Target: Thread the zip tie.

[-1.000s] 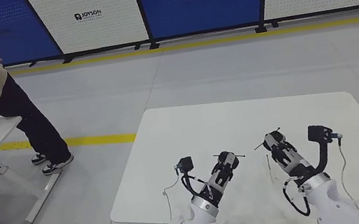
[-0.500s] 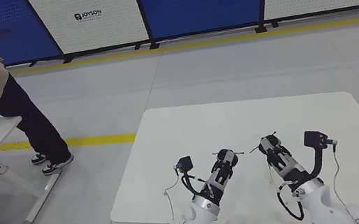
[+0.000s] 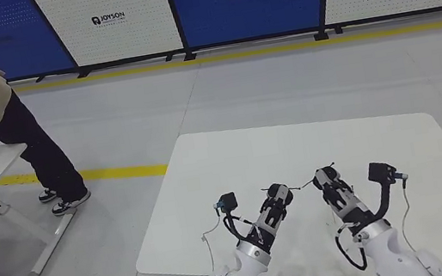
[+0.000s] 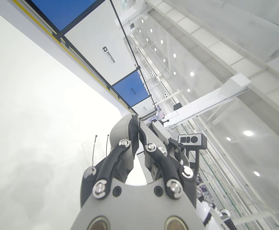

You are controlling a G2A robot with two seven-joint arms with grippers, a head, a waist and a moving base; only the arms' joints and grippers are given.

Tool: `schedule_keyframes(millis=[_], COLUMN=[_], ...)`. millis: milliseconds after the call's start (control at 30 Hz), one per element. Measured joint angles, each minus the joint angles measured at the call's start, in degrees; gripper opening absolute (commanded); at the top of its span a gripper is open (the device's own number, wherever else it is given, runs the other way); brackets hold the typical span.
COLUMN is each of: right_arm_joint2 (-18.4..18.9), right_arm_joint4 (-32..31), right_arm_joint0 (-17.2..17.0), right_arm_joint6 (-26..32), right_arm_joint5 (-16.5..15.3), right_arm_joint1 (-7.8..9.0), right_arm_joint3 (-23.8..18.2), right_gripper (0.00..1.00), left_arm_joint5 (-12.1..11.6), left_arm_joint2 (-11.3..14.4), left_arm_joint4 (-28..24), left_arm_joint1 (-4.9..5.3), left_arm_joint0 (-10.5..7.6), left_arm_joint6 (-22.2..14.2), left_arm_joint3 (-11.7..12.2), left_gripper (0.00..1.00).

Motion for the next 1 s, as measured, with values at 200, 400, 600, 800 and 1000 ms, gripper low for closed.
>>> schedule_keyframes(millis=[200,400,600,800,1000], right_arm_joint2=[-0.13,0.1,0.86,1.03,0.68], right_arm_joint4=[0.14,-0.18,-0.19,-0.67,-1.21], right_arm_joint0=[0.46,0.43,-0.17,-0.43,-0.19], right_arm_joint6=[0.61,1.01,1.0,1.75,1.78], right_arm_joint5=[0.21,0.02,-0.64,-0.59,-0.39], right_arm_joint1=[-0.45,-0.78,-1.01,-1.27,-1.66], right_arm_joint3=[0.6,0.61,-0.02,0.1,0.46], right_gripper=[0.0,0.0,0.0,0.0,0.0], left_arm_joint5=[0.0,0.0,0.0,0.0,0.0], left_arm_joint2=[0.0,0.0,0.0,0.0,0.0], left_arm_joint4=[0.0,0.0,0.0,0.0,0.0], left_arm_joint1=[0.0,0.0,0.0,0.0,0.0], left_arm_joint0=[0.0,0.0,0.0,0.0,0.0], left_arm_joint6=[0.0,0.0,0.0,0.0,0.0], left_arm_joint3=[0.0,0.0,0.0,0.0,0.0], left_gripper=[0.0,0.0,0.0,0.0,0.0])
